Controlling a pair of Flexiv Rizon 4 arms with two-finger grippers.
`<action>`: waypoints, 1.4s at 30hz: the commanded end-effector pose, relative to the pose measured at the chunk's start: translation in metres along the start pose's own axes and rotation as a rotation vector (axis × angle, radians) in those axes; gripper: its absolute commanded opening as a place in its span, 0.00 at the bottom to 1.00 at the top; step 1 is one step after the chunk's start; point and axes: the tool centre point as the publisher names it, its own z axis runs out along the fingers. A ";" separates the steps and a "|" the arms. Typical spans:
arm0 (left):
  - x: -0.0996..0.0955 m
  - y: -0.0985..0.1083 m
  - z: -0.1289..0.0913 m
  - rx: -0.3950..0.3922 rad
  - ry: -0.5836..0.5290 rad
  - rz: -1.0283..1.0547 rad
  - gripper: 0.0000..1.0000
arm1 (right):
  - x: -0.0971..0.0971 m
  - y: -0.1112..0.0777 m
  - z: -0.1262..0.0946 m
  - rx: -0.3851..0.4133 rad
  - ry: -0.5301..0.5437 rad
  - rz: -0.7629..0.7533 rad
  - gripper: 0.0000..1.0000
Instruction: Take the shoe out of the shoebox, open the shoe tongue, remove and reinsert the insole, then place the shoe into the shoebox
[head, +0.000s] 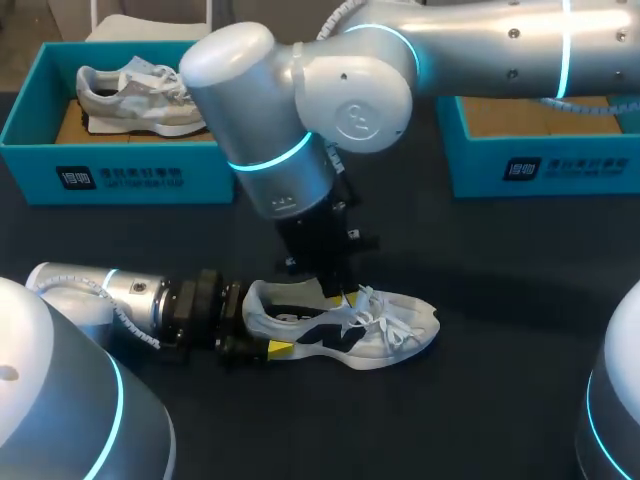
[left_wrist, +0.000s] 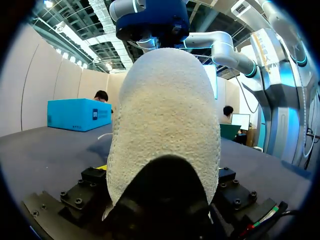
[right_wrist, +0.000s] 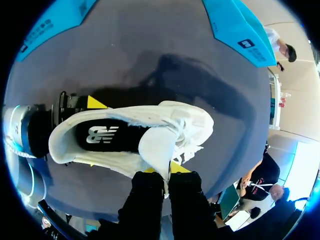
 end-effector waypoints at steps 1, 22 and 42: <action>0.000 0.000 0.000 -0.001 -0.003 0.000 0.00 | -0.022 0.000 0.008 -0.016 0.131 -0.017 0.00; 0.000 0.000 0.000 -0.001 -0.003 0.000 0.00 | -0.035 0.004 0.011 0.003 0.263 -0.028 0.00; 0.000 0.000 0.000 -0.001 -0.003 0.000 0.00 | -0.072 0.009 0.031 0.018 0.486 -0.099 0.00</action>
